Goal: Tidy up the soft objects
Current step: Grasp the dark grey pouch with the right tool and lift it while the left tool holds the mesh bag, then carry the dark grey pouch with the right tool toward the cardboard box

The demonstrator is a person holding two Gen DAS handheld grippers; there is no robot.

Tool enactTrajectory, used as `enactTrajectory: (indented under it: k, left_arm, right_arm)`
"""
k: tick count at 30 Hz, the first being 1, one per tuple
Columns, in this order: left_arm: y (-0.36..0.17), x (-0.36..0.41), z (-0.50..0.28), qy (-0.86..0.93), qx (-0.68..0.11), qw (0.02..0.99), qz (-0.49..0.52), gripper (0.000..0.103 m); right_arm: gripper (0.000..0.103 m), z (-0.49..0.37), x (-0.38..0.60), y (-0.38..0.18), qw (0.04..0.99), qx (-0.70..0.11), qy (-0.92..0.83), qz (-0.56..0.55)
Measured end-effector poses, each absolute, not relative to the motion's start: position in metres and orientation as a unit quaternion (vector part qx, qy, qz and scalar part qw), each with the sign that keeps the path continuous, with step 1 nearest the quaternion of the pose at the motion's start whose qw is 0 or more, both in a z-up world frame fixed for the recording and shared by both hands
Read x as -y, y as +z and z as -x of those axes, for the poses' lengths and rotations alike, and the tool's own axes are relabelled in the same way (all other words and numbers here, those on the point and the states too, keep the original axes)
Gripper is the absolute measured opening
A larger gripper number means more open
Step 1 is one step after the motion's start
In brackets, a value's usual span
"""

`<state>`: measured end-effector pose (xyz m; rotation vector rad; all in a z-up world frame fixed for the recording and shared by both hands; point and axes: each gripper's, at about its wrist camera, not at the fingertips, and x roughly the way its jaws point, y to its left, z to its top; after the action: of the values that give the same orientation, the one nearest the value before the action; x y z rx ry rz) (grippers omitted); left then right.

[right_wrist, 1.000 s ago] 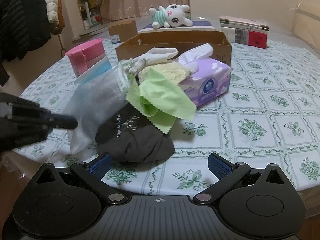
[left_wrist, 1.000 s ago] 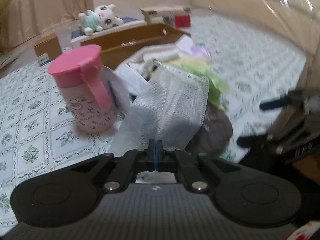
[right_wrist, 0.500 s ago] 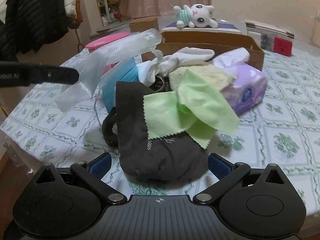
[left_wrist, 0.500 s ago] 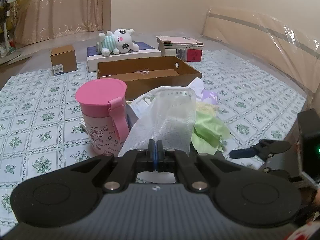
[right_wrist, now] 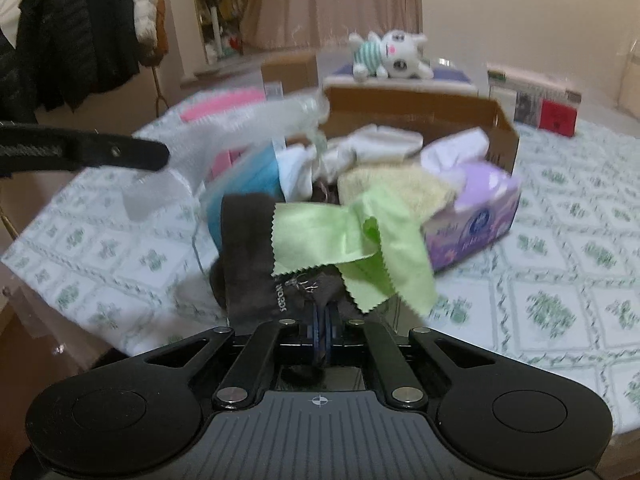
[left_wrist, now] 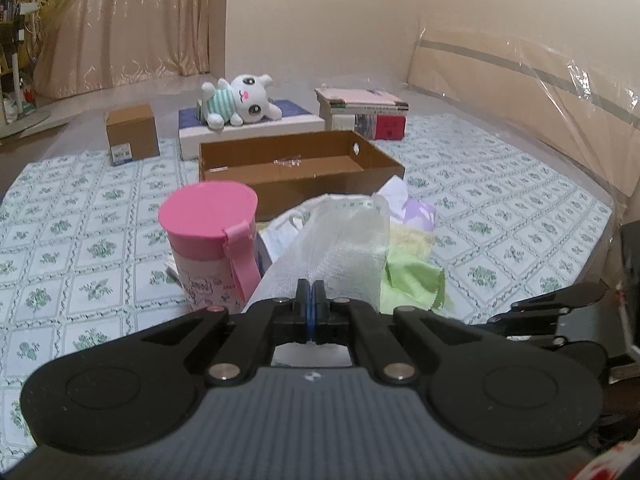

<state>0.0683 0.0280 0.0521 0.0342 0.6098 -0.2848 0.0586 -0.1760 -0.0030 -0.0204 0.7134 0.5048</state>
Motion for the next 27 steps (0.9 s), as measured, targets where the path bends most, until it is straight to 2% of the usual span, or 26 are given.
enactTrajectory:
  k: [13,27]
  left_arm:
    - [0.08,-0.028,-0.064,-0.13,-0.269,0.954,-0.015,0.0]
    - [0.096,-0.024,-0.069,-0.135,-0.249,0.959,-0.005,0.0]
  right_arm:
    - [0.001,-0.049,0.198,0.069,0.939,-0.256,0.232,0.007]
    - [0.001,-0.061,0.22,0.104,0.951,-0.216,0.22,0.016]
